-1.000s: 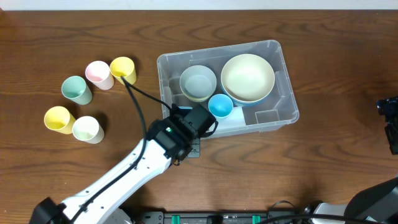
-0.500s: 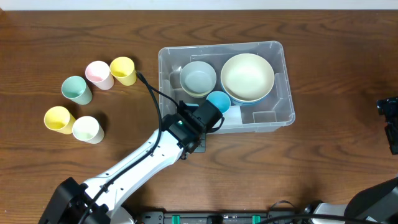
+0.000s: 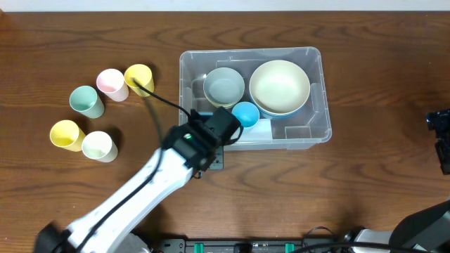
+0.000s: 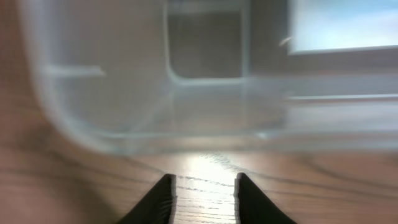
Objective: Pack container
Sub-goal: 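Move the left gripper to the white cup and grasp its rim, then lift the white cup and carry it right over the bin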
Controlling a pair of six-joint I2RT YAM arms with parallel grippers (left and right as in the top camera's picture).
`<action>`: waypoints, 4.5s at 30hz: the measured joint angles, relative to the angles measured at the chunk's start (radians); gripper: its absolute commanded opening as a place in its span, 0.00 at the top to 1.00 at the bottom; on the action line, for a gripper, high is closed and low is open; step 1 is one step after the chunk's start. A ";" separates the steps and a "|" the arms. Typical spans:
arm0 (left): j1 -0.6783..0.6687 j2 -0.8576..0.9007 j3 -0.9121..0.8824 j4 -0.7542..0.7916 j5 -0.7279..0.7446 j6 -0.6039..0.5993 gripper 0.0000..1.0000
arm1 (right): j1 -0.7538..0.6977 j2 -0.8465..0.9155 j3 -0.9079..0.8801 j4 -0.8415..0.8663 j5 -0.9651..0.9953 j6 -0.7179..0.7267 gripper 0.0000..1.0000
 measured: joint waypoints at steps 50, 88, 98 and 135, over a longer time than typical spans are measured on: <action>0.843 0.313 0.034 0.072 -0.135 0.058 0.14 | 0.000 0.000 0.000 0.000 0.000 0.000 0.01; 0.818 -0.246 0.034 0.104 0.464 0.331 0.94 | 0.000 0.000 0.000 0.000 0.000 0.000 0.01; 0.525 -0.335 0.034 0.322 0.633 0.335 0.95 | 0.000 0.000 0.000 0.000 0.000 0.000 0.01; 0.097 0.127 0.071 0.504 0.312 0.493 0.94 | 0.000 0.000 0.000 0.000 0.000 0.000 0.01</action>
